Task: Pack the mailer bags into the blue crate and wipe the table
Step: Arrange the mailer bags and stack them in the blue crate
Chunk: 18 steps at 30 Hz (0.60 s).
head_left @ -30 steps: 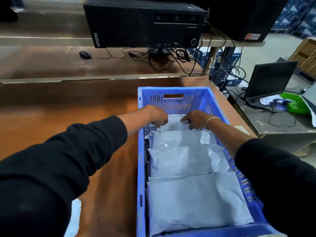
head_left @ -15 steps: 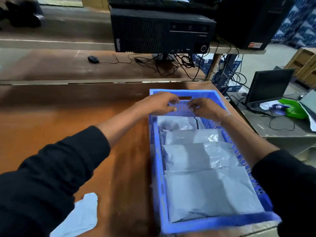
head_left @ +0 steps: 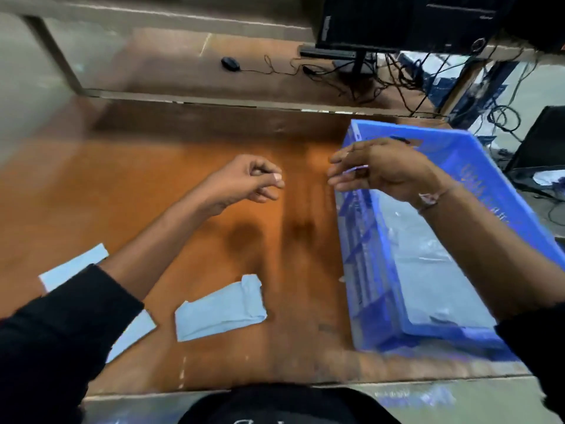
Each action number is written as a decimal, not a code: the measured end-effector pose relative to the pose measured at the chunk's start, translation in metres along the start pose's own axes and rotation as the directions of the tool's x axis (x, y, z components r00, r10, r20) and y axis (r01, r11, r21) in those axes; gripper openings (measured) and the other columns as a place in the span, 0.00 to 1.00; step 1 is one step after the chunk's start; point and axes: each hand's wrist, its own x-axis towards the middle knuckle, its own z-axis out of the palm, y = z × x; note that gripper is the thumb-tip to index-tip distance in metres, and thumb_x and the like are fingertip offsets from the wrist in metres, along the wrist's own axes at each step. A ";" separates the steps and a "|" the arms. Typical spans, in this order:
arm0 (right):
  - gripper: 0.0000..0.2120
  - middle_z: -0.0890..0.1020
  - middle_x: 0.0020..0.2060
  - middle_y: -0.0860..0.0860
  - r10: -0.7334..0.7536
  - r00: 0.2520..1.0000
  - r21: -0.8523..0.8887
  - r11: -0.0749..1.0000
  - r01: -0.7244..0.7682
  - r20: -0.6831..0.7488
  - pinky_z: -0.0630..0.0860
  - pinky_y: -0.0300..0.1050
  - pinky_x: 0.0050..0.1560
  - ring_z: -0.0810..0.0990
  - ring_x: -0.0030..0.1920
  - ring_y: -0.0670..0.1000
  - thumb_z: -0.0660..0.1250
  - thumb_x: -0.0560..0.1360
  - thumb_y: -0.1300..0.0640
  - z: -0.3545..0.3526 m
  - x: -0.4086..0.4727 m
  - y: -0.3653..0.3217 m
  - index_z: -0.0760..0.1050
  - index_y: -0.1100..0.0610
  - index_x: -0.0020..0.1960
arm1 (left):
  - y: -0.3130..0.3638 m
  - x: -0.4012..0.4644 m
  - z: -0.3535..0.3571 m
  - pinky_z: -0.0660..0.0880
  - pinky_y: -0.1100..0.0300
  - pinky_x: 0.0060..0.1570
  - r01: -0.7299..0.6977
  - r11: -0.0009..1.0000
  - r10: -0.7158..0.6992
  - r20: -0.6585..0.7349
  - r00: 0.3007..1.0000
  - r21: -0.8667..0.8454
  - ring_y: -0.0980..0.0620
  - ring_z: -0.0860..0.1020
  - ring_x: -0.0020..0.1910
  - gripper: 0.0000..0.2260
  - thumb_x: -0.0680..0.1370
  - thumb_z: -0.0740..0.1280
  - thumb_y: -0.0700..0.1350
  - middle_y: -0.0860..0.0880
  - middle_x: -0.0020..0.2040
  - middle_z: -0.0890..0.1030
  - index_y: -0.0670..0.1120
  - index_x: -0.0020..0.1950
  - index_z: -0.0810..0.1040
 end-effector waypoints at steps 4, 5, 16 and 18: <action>0.07 0.83 0.49 0.65 0.067 0.995 -0.096 0.994 -0.060 0.071 0.84 0.52 0.49 0.85 0.47 0.61 0.63 0.79 0.68 0.067 -0.015 0.012 0.77 0.63 0.55 | -0.050 -0.045 -0.030 0.81 0.60 0.44 0.094 0.995 -0.093 -0.044 0.995 0.013 0.49 0.85 0.46 0.06 0.82 0.69 0.41 0.35 0.58 0.84 0.44 0.58 0.78; 0.06 0.82 0.47 0.64 0.082 0.993 -0.137 0.988 -0.070 0.086 0.84 0.51 0.47 0.84 0.44 0.59 0.63 0.80 0.67 0.085 -0.017 0.017 0.77 0.62 0.54 | -0.062 -0.056 -0.036 0.81 0.61 0.44 0.106 0.994 -0.104 -0.054 0.993 0.031 0.50 0.85 0.46 0.08 0.81 0.70 0.41 0.34 0.59 0.83 0.43 0.59 0.78; 0.30 0.77 0.59 0.56 0.107 0.992 -0.900 0.436 0.017 0.071 0.73 0.44 0.48 0.78 0.52 0.55 0.77 0.70 0.46 0.204 -0.012 0.144 0.73 0.57 0.66 | -0.152 -0.140 -0.060 0.81 0.57 0.49 0.172 0.944 -0.188 0.030 0.982 0.280 0.58 0.82 0.42 0.23 0.73 0.80 0.47 0.49 0.55 0.84 0.45 0.64 0.78; 0.33 0.74 0.60 0.59 0.097 0.995 -0.887 0.458 -0.055 -0.012 0.71 0.44 0.48 0.77 0.56 0.58 0.77 0.69 0.43 0.207 -0.017 0.162 0.71 0.59 0.65 | -0.159 -0.148 -0.056 0.82 0.56 0.51 0.153 0.931 -0.188 0.075 0.979 0.332 0.57 0.82 0.44 0.24 0.72 0.81 0.49 0.52 0.55 0.83 0.47 0.64 0.78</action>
